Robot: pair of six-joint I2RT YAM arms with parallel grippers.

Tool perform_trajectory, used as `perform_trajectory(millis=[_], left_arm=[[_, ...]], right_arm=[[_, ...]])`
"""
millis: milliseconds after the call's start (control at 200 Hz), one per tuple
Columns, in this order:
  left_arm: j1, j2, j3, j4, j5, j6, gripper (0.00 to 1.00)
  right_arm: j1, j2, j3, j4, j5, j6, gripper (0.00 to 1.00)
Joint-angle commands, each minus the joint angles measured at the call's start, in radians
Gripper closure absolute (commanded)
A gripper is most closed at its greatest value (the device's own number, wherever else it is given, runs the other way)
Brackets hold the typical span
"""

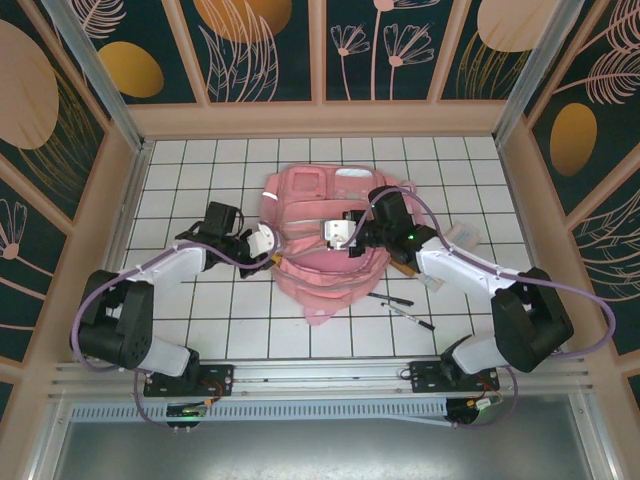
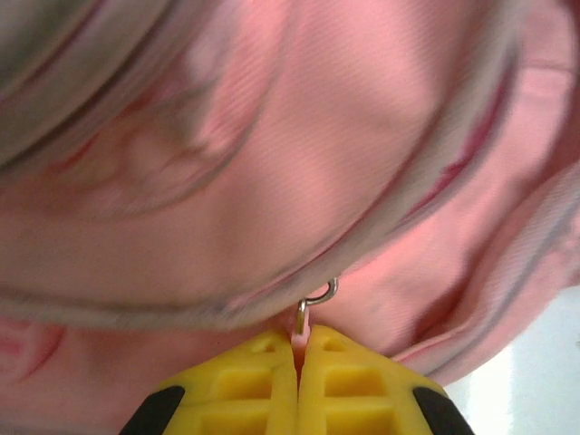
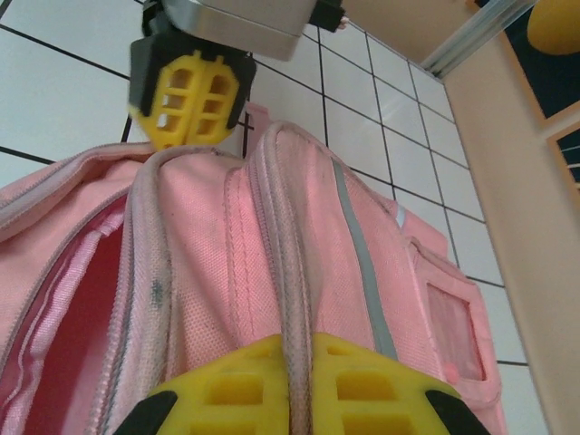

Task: Pack the student bag

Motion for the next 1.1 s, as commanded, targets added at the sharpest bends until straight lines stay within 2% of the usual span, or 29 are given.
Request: perform_trajectory(millis=[0,65,170,661,826,926,1001,1096], left_arm=[[0.095,-0.059,-0.020,0.090,-0.073,-0.045,1.00],[0.122,-0.083,-0.014,0.081,-0.039,-0.018,1.00],[0.124,-0.091,-0.002,0.077,-0.074,0.015,1.00],[0.124,0.187,0.206,0.164,-0.273,-0.093,1.00],[0.124,0.255,0.288,0.155,-0.302,-0.133,1.00],[0.124,0.254,0.288,0.158,-0.273,-0.145,1.00],[0.124,0.208,0.251,0.178,-0.275,-0.158,0.89],[0.125,0.099,0.146,0.236,-0.280,-0.158,0.83]], right_arm=[[0.023,-0.080,-0.010,0.049,-0.040,-0.050,1.00],[0.039,-0.078,-0.011,0.031,-0.020,-0.079,1.00],[0.059,-0.074,-0.009,0.027,-0.021,-0.090,1.00],[0.190,-0.144,-0.058,0.073,-0.113,-0.086,1.00],[0.206,-0.139,-0.057,0.065,-0.115,-0.086,1.00],[0.207,-0.114,-0.059,0.078,-0.067,-0.073,1.00],[0.202,-0.085,-0.052,0.104,-0.004,-0.044,1.00],[0.184,-0.057,-0.051,0.141,0.007,-0.005,1.00]])
